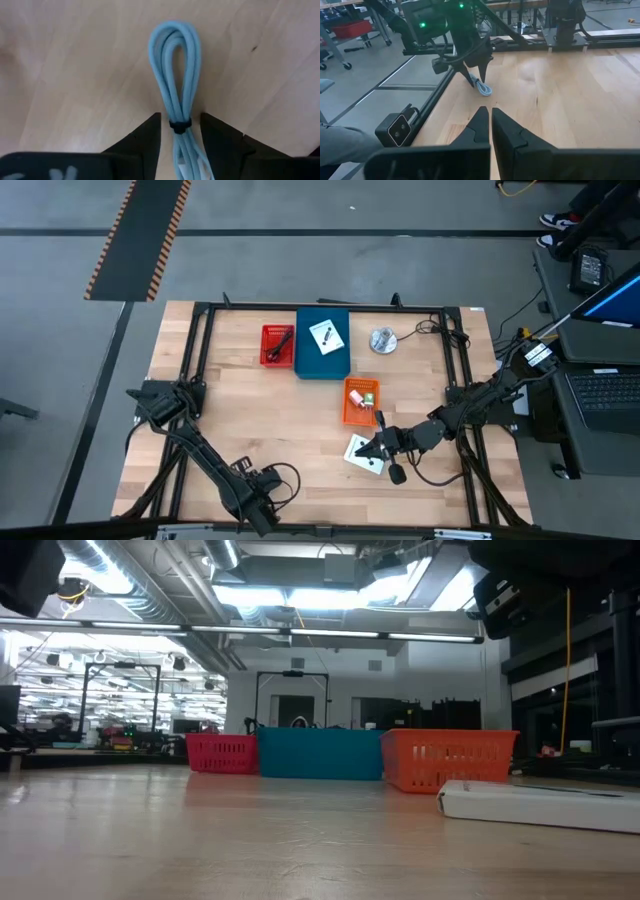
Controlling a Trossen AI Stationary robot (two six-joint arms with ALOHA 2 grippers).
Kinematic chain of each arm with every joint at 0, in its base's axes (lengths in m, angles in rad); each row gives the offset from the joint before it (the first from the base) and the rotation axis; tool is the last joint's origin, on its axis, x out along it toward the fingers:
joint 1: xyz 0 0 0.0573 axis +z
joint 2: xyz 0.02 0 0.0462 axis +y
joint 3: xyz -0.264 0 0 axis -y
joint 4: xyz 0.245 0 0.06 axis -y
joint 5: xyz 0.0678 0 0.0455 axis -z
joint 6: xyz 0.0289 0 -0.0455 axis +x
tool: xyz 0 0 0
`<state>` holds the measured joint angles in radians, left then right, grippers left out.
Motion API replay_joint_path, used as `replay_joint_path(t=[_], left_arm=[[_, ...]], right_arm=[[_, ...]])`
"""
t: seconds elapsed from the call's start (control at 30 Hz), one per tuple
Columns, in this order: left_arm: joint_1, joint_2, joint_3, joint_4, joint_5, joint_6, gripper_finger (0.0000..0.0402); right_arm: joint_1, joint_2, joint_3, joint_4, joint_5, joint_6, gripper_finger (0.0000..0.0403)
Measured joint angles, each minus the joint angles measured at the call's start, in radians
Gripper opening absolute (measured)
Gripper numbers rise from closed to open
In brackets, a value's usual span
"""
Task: Pick and place items into bin
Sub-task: Put the light blue charger cable into the red bin
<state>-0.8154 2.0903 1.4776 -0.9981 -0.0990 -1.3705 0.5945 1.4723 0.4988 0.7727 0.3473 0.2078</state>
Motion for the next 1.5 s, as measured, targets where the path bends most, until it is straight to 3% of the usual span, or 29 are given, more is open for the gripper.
replay_joint_path(t=[0.33,0.83,1.5], left_arm=[[0.003,-0.001,0.000,0.003,0.034,0.057,0.0029],[0.020,-0.056,-0.005,-0.016,0.080,0.227,0.0028],[0.021,-0.286,-0.004,-0.016,-0.228,0.472,0.0028]], right_arm=[[0.000,0.050,0.001,0.001,0.000,0.025,0.0003],[-0.001,0.080,0.001,0.032,0.000,0.019,0.0003],[-0.001,0.079,0.001,0.032,0.000,0.024,0.0003]])
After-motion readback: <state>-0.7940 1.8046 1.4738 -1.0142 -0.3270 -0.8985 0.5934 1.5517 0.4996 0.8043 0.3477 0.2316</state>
